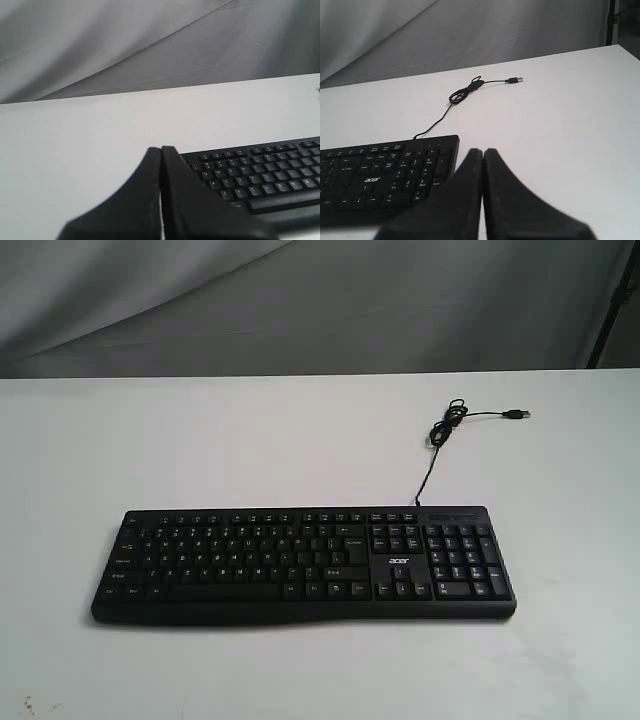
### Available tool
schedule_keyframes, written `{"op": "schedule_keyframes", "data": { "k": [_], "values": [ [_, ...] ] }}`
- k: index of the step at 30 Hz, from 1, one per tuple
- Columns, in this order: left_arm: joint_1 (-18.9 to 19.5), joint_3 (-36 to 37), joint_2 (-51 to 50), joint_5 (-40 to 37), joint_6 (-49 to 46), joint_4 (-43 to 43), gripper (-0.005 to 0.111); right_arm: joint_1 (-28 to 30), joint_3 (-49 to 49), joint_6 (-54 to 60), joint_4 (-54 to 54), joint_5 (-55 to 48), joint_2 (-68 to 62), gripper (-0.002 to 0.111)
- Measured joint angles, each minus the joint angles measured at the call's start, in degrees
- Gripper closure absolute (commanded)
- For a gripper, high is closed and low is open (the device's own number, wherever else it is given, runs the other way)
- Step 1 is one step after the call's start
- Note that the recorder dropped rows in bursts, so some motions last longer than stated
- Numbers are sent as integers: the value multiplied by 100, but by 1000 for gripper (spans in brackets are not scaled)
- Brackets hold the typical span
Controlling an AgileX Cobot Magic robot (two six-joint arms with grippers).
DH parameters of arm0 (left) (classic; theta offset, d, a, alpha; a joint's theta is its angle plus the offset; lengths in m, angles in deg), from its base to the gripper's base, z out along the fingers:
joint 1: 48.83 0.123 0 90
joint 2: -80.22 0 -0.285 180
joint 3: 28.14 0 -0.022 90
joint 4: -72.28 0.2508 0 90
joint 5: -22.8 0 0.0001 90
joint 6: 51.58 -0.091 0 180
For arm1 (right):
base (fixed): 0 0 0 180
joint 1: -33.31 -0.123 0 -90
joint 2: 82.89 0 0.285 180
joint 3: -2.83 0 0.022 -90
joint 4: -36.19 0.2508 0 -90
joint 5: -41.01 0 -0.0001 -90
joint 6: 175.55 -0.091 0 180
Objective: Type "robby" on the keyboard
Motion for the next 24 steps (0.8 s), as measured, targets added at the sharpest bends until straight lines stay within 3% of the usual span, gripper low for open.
{"op": "schedule_keyframes", "data": {
  "k": [24],
  "values": [
    [0,0,0,0,0,0,107,0,2,0,106,369,0,108]
  ]
}}
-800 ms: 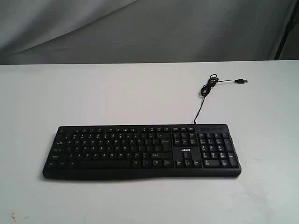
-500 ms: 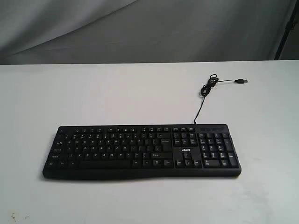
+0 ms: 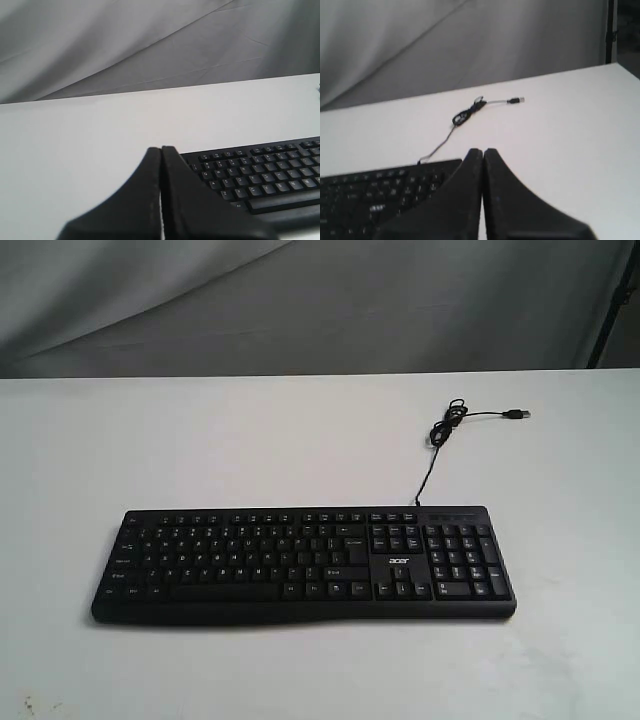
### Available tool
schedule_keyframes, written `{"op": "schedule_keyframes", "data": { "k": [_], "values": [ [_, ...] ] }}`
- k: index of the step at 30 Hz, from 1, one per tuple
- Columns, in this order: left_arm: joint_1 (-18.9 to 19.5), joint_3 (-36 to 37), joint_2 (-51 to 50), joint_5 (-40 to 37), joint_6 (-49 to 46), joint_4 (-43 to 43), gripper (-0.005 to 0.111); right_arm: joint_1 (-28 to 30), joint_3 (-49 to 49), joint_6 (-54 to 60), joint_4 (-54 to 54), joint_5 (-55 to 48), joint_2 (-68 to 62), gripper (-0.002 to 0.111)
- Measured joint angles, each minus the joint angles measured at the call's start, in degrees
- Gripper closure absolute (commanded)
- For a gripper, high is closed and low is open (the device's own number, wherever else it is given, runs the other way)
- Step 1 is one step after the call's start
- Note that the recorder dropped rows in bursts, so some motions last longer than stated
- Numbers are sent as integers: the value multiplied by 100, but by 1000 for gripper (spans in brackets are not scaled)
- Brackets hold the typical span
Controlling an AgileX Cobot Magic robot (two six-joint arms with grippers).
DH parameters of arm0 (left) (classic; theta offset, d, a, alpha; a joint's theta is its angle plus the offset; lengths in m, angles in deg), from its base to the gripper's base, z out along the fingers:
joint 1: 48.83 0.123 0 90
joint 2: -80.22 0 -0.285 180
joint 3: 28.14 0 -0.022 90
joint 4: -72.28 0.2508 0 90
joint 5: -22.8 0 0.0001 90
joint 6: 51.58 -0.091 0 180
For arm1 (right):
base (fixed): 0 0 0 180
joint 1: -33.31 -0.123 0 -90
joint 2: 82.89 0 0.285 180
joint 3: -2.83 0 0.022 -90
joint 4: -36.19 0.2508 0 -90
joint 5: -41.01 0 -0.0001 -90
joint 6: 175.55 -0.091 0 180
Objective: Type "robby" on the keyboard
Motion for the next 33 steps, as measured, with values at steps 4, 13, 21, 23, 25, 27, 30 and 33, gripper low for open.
{"op": "schedule_keyframes", "data": {
  "k": [4,13,21,23,25,27,30,33],
  "values": [
    [0,0,0,0,0,0,107,0,0,0,251,663,0,108],
    [0,0,0,0,0,0,107,0,0,-85,1267,2715,0,108],
    [0,0,0,0,0,0,107,0,0,-507,1587,3800,0,108],
    [0,0,0,0,0,0,107,-26,-140,-1036,762,3431,0,108],
    [0,0,0,0,0,0,107,-152,-427,-2409,-874,3112,-135,108],
    [0,0,0,0,0,0,107,-276,-559,-3289,-1904,3201,-447,108],
    [0,0,0,0,0,0,107,-441,-779,-4347,-3263,3474,-1171,108],
    [0,0,0,0,0,0,107,-629,-1360,-5183,-4383,3735,-2498,108]
  ]
}}
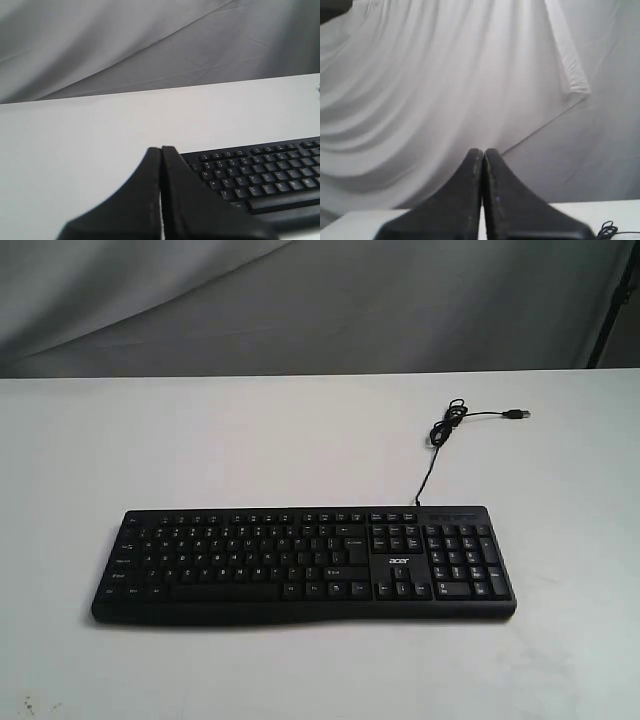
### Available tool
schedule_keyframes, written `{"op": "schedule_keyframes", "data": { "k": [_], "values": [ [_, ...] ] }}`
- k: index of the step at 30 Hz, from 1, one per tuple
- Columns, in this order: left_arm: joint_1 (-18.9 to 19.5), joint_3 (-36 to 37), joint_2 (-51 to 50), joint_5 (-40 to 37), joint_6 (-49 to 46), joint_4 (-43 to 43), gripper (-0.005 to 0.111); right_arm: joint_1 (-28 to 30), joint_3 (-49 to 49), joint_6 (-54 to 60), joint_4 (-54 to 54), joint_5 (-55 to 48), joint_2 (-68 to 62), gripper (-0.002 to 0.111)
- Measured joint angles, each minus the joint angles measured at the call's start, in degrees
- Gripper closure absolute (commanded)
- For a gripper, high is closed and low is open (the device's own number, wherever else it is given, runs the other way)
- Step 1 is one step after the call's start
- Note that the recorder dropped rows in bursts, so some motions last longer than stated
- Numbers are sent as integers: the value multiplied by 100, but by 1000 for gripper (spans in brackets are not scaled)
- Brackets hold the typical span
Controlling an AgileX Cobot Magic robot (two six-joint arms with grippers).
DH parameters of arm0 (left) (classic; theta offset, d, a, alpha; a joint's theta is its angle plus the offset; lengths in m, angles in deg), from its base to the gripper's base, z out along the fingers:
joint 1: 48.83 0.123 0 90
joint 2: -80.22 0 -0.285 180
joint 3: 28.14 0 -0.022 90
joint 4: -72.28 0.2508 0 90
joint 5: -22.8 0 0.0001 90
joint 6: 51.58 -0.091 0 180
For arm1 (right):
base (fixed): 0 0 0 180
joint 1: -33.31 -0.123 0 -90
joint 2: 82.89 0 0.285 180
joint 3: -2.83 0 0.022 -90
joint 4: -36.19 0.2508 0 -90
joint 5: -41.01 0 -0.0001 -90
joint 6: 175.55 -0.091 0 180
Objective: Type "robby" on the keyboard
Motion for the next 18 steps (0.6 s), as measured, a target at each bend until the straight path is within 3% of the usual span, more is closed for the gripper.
{"op": "schedule_keyframes", "data": {
  "k": [5,8,18],
  "values": [
    [0,0,0,0,0,0,107,-244,-1756,-535,-1754,403,-2638,108],
    [0,0,0,0,0,0,107,-260,-2813,-551,-2428,87,-3706,108],
    [0,0,0,0,0,0,107,-260,-4582,-378,-3426,-1571,-4169,108]
  ]
}}
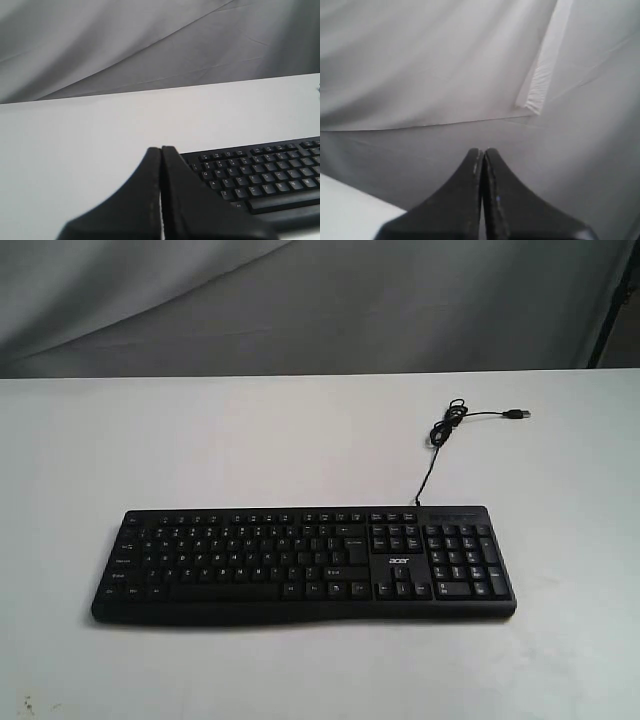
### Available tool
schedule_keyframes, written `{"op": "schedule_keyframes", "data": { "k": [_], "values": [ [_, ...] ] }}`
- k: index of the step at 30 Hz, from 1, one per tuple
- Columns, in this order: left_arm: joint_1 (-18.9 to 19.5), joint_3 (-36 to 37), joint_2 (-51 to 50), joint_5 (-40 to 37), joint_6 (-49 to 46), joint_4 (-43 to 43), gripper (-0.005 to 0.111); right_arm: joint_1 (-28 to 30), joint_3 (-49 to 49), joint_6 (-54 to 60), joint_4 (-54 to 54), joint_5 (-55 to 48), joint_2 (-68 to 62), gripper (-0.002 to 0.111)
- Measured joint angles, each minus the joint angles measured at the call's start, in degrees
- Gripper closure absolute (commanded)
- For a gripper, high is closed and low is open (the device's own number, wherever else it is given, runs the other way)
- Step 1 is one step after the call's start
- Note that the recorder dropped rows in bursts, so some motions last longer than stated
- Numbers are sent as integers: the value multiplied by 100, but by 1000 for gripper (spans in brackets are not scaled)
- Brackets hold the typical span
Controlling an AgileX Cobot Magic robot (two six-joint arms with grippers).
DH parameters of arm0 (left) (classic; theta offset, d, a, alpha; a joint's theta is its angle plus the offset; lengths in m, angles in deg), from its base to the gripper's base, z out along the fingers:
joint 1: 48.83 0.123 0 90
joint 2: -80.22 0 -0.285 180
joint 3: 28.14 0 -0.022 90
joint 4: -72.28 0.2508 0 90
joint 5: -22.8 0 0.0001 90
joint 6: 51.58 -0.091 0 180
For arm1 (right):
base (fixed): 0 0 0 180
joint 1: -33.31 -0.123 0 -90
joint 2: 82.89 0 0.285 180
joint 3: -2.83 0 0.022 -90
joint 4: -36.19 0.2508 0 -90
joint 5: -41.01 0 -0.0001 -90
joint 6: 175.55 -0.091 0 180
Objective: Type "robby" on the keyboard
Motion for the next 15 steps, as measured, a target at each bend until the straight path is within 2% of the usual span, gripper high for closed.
{"op": "schedule_keyframes", "data": {
  "k": [4,8,12,15],
  "values": [
    [0,0,0,0,0,0,107,0,-337,16,-15,-149,-13,108],
    [0,0,0,0,0,0,107,0,-404,-587,-500,536,-179,108],
    [0,0,0,0,0,0,107,0,-740,-2598,-2416,2399,-743,108],
    [0,0,0,0,0,0,107,0,-1060,-3214,-2949,4168,-1245,108]
  ]
}}
